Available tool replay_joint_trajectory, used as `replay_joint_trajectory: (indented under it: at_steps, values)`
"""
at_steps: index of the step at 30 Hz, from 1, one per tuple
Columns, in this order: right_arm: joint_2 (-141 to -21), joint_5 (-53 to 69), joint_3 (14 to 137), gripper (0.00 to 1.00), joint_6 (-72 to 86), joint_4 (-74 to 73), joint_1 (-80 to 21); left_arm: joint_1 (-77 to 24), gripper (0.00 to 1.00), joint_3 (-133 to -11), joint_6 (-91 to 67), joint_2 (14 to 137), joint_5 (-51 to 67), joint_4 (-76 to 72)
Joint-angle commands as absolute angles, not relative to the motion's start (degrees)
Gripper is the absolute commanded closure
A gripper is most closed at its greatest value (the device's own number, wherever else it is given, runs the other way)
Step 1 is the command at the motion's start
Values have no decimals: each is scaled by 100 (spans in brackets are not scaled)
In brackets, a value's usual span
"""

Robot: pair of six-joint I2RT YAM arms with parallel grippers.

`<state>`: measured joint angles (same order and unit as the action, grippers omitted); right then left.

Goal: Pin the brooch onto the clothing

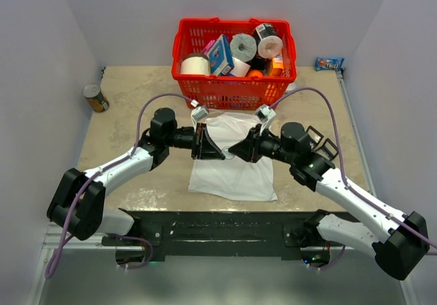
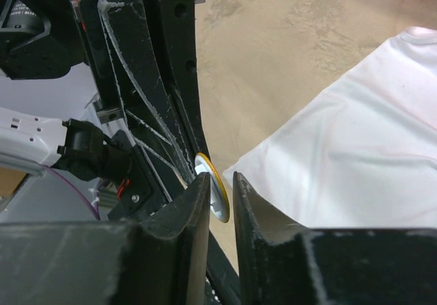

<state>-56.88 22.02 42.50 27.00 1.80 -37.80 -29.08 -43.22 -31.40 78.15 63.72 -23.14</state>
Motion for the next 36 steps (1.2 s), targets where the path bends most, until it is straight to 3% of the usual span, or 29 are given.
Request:
replay_joint_trajectory:
  at_steps: [1, 3, 4, 10, 14, 20, 30, 34, 36]
  values:
    - [-5687, 2391, 4298, 88, 2689, 466, -3762, -2953, 100, -4254, -3366, 7620, 6521, -2777]
    - [-5669, 2382, 4263, 94, 2716, 492, -3762, -2953, 100, -4245, -3427, 7620, 6530, -2856]
    - [-5643, 2364, 4254, 99, 2733, 518, -3762, -2953, 94, -4245, -3445, 7620, 6548, -2883]
    - [-5607, 2452, 4236, 100, 2812, 624, -3762, -2944, 72, -4113, -3805, 7620, 6627, -3365]
    - [-5625, 2496, 4228, 100, 2839, 650, -3762, -2953, 68, -4043, -3990, 7638, 6671, -3656]
    - [-5607, 2549, 4210, 100, 2865, 686, -3762, -2953, 74, -4025, -4052, 7664, 6644, -3691]
    - [-5730, 2812, 4140, 100, 2918, 809, -3753, -2953, 96, -3990, -4148, 7673, 6601, -3814]
    - [-5827, 2822, 4113, 100, 2909, 809, -3753, -2953, 100, -3938, -4263, 7691, 6609, -4016]
    - [-5818, 2664, 4122, 92, 2918, 695, -3753, -2953, 100, -3938, -4254, 7690, 6531, -4017]
